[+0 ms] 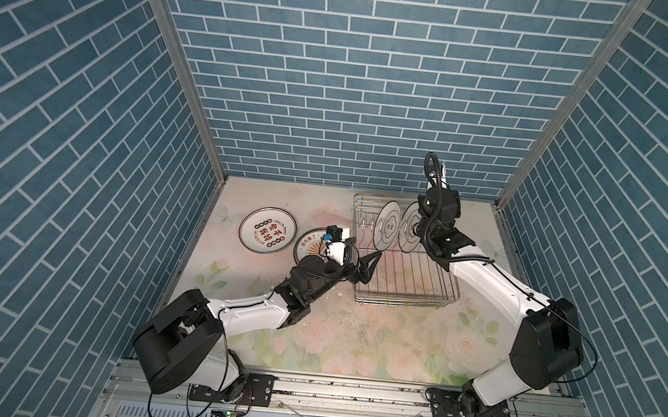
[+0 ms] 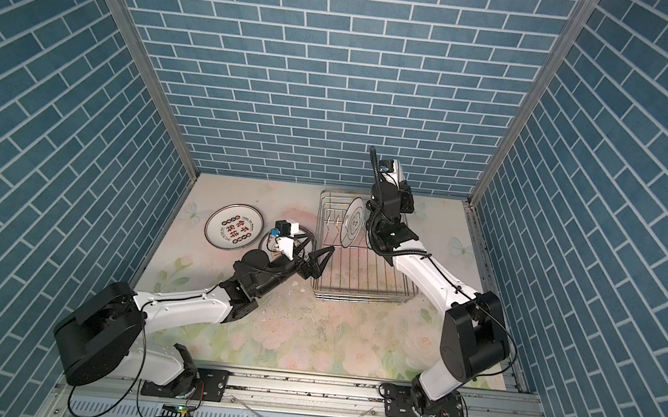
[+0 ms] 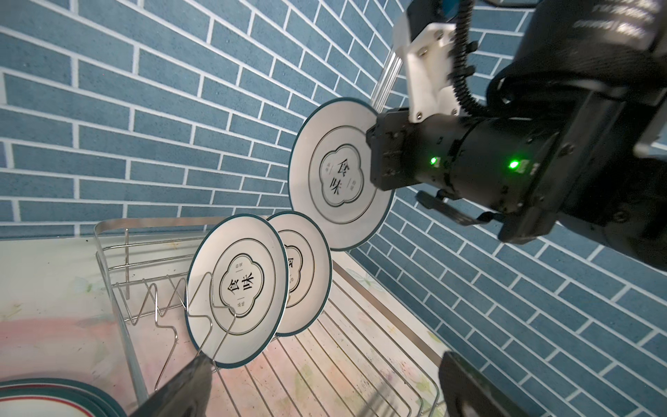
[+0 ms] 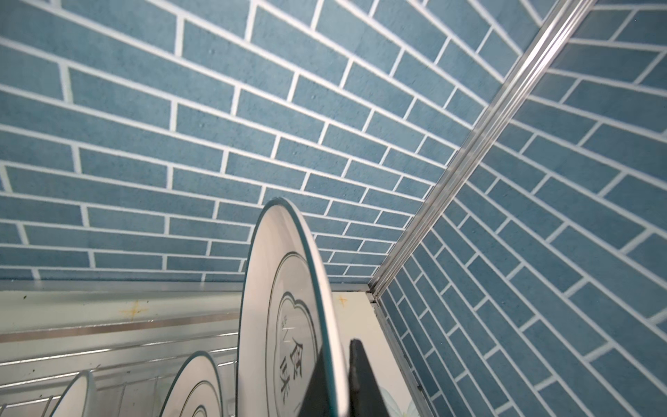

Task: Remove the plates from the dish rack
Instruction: 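Lower the right gripper onto the rim of the nearest cloud-emblem plate, then close the right gripper on the plate rim and lift it out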

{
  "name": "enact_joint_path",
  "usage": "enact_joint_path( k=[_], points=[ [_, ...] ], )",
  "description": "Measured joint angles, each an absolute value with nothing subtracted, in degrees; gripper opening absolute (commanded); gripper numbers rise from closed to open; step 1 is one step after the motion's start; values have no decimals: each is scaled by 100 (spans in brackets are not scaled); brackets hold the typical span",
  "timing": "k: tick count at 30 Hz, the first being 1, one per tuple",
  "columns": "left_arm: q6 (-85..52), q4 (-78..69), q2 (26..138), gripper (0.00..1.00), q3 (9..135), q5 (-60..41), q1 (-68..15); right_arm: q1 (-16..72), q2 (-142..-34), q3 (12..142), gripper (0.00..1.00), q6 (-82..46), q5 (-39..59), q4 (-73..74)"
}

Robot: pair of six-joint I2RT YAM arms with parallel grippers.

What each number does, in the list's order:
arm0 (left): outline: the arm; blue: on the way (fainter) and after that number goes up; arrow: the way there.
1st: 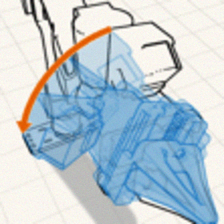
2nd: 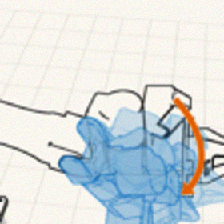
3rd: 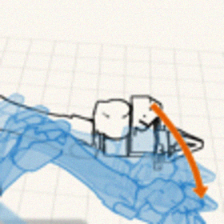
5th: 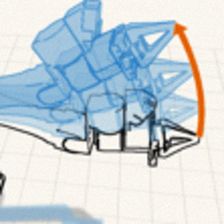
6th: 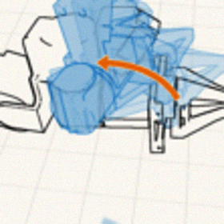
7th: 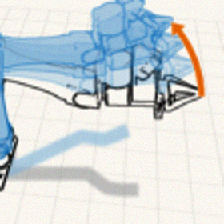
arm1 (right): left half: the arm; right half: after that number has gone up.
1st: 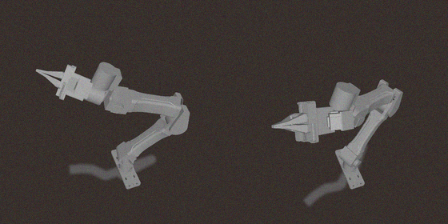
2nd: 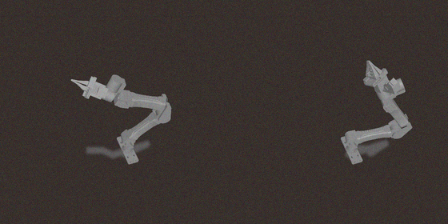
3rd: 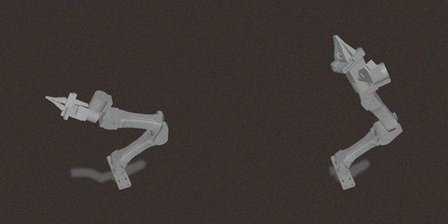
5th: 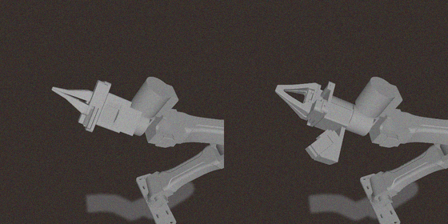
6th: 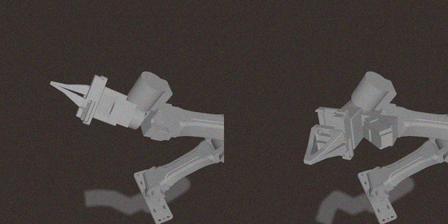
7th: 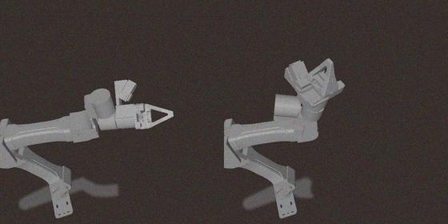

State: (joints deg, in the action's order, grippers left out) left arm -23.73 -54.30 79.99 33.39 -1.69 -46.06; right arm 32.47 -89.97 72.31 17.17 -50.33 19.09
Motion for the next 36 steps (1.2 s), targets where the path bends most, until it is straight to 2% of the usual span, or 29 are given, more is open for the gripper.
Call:
enact_joint_path(
  k=[9,16,23,30,36],
  points=[
    [-2467,-5277,7846,100,3304,69,-4606,3420,-8173,6657,3,1988,-5148,2217],
    [-2762,-4884,7400,100,3242,528,-4602,3461,-6934,6281,2,1439,-4451,1555],
    [-3107,-4965,7131,100,3065,-255,-4434,3454,-5850,6136,0,281,-2718,499],
    [-3706,-5196,6949,100,2858,-1400,-4025,3433,-5529,5833,0,-596,-814,10],
    [-4115,-5461,6954,100,2641,-1732,-3905,3433,-5487,5426,0,-1125,526,45]
  ],
)
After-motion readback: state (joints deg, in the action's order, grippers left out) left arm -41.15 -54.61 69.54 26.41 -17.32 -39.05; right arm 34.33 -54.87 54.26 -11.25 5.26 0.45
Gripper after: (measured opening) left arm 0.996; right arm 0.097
